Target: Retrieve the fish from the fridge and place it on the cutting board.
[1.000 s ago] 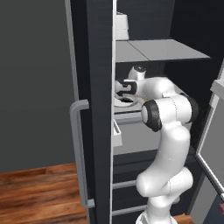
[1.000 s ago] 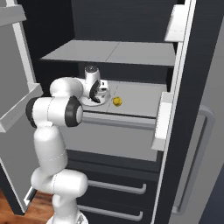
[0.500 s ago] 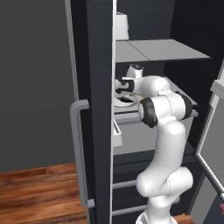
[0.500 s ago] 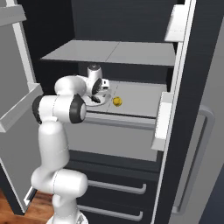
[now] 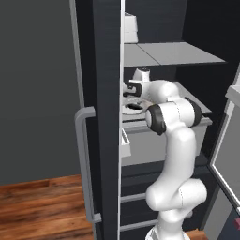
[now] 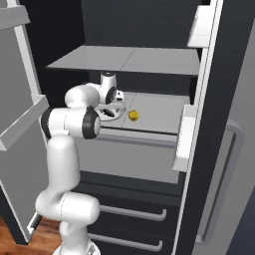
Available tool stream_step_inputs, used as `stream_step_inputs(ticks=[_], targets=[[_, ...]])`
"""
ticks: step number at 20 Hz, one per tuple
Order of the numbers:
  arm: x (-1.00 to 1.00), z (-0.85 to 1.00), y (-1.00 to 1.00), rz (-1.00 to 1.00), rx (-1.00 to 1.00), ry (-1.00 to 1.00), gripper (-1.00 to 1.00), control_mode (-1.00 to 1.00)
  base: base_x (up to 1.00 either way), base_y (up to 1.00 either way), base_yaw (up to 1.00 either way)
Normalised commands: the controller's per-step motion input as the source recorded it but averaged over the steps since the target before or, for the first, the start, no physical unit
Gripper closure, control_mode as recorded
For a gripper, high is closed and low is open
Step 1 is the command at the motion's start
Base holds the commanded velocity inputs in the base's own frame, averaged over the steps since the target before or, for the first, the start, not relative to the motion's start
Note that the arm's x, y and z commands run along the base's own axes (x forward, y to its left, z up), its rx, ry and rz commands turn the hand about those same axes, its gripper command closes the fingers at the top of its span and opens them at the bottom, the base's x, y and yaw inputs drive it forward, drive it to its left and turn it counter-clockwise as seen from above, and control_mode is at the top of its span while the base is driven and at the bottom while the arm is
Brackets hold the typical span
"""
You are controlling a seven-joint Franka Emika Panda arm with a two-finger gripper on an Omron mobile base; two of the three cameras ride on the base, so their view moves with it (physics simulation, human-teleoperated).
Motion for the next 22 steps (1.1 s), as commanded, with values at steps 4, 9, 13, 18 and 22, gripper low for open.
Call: stream_step_inputs(ticks=[4, 9, 13, 18, 22], targets=[[0.00, -0.31, 0.24, 0.00, 0.00, 0.07, -1.00, -1.00, 0.00, 0.00, 0.00], [0.00, -0.30, 0.20, 0.00, 0.00, 0.01, -1.00, -1.00, 0.00, 0.00, 0.00], [0.00, -0.20, 0.09, 0.00, 0.02, 0.00, -1.00, -1.00, 0.00, 0.00, 0.00], [0.00, -0.21, 0.12, 0.00, 0.02, 0.00, 1.00, -1.00, 0.00, 0.00, 0.00], [0.00, -0.20, 0.06, 0.00, 0.02, 0.01, 1.00, -1.00, 0.00, 0.00, 0.00]])
